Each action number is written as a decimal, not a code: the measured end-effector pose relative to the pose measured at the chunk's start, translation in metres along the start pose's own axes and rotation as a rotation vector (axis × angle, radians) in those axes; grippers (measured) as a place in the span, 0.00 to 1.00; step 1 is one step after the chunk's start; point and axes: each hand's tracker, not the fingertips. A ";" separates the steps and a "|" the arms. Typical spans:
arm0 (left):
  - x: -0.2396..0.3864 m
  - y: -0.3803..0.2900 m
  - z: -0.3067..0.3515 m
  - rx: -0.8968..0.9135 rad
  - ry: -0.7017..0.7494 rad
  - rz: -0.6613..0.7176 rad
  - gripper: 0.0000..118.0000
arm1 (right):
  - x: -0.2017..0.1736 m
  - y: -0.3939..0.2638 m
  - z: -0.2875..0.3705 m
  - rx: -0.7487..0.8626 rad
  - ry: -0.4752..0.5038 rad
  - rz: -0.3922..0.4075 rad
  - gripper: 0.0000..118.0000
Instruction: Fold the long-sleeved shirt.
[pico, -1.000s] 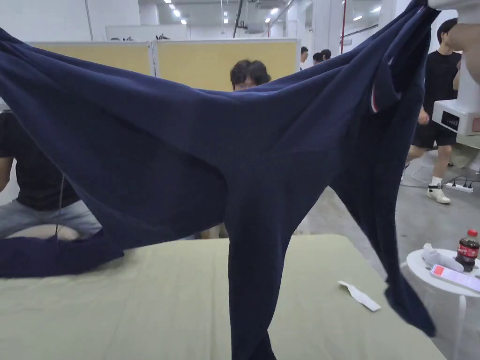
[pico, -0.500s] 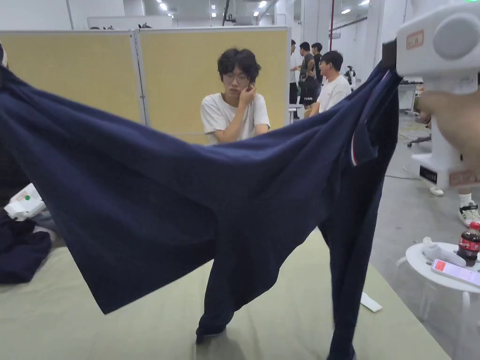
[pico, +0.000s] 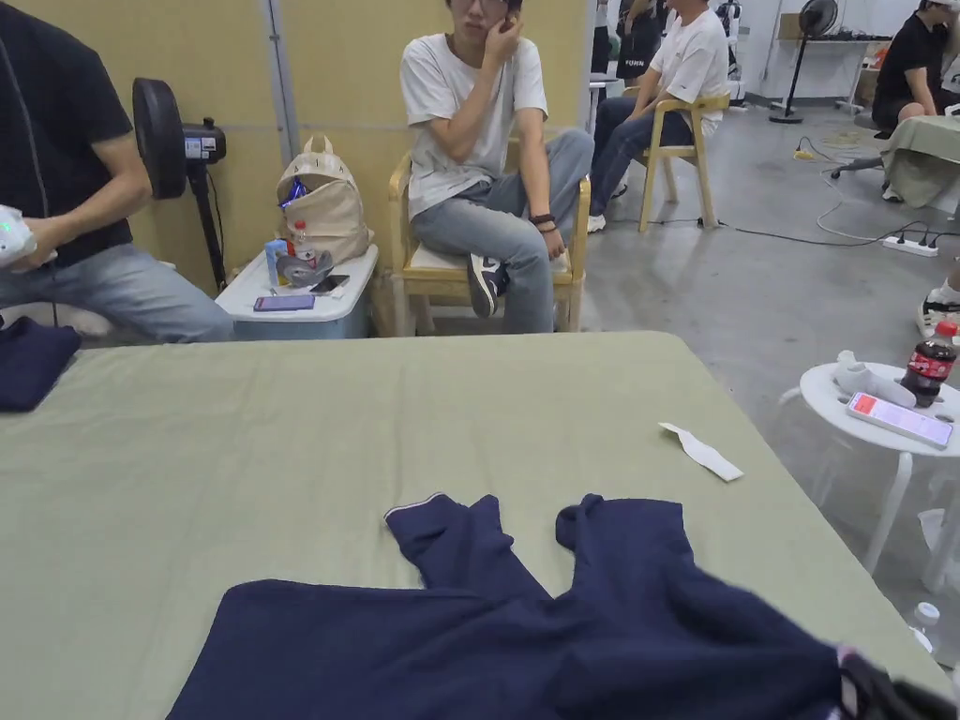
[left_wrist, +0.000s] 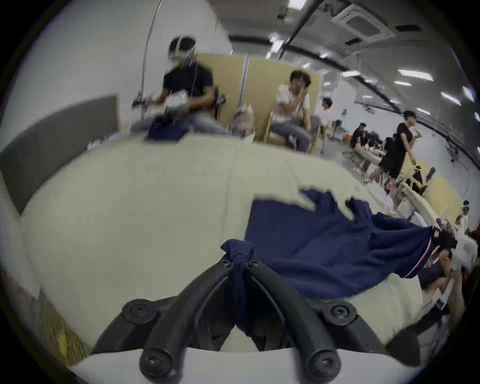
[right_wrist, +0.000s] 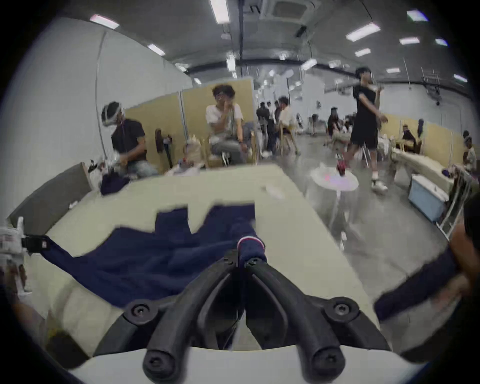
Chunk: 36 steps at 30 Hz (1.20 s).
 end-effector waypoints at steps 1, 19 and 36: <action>-0.002 -0.022 0.007 -0.039 0.012 0.013 0.01 | 0.003 -0.022 0.011 -0.031 -0.005 -0.003 0.03; 0.026 -0.056 0.144 0.131 -0.007 -0.036 0.67 | 0.006 -0.036 0.149 0.055 -0.169 -0.029 0.52; 0.094 -0.019 0.051 0.134 -0.111 -0.020 0.00 | -0.130 -0.010 0.080 0.077 0.174 0.059 0.00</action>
